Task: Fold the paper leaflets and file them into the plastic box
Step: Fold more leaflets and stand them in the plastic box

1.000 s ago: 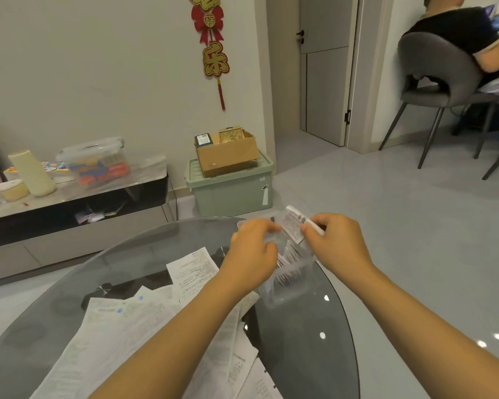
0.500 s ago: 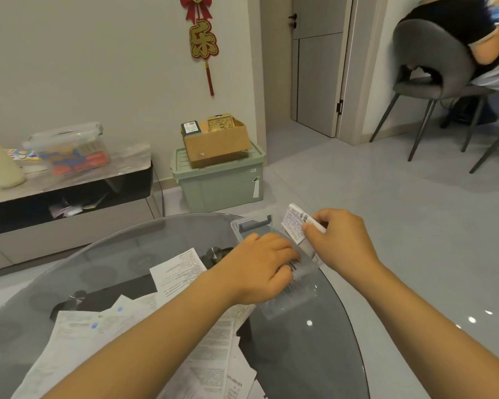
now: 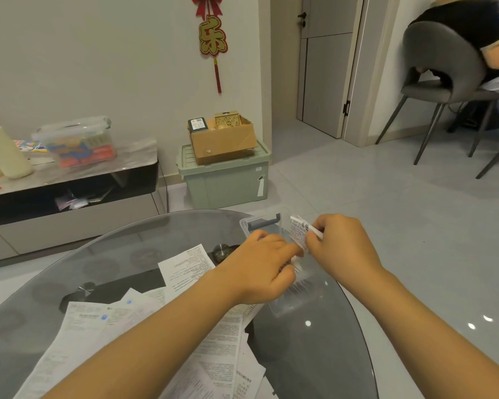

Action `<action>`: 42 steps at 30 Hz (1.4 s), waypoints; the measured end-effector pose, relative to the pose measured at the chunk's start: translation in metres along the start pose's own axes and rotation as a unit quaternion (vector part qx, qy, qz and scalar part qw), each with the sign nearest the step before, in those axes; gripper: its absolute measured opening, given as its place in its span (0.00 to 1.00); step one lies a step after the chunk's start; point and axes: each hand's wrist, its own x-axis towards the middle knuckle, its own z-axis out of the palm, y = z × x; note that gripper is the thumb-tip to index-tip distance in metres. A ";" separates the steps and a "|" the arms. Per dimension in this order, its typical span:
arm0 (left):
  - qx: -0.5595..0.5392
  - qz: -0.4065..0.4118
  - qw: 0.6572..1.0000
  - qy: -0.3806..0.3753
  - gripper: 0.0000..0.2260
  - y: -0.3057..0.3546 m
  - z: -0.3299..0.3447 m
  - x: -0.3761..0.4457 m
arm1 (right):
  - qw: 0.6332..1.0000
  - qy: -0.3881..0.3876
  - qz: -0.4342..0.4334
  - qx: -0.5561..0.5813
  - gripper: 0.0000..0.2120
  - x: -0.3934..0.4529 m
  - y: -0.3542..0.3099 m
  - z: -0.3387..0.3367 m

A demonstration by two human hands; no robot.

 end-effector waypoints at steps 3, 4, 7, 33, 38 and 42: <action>0.036 0.002 0.999 -0.009 0.30 -0.002 0.001 0.000 | 0.997 0.006 -0.012 -0.075 0.09 -0.002 -0.004 0.002; 0.045 0.000 0.999 -0.005 0.30 -0.002 0.002 0.001 | 0.993 0.007 -0.019 -0.115 0.09 -0.003 -0.006 0.002; 0.045 -0.006 0.999 0.012 0.32 -0.001 0.003 0.001 | 0.981 0.012 -0.028 -0.193 0.08 -0.006 -0.016 0.001; -0.131 -0.211 0.967 -0.048 0.18 0.015 -0.013 0.035 | 0.988 -0.144 0.023 -0.051 0.09 0.001 0.001 -0.007; -0.149 -0.208 0.965 -0.047 0.17 0.018 -0.018 0.036 | 0.990 -0.143 0.010 0.005 0.12 0.000 0.010 -0.007; -0.137 -0.196 0.970 -0.040 0.17 0.019 -0.016 0.030 | 0.988 -0.140 0.001 0.064 0.11 -0.002 0.016 -0.004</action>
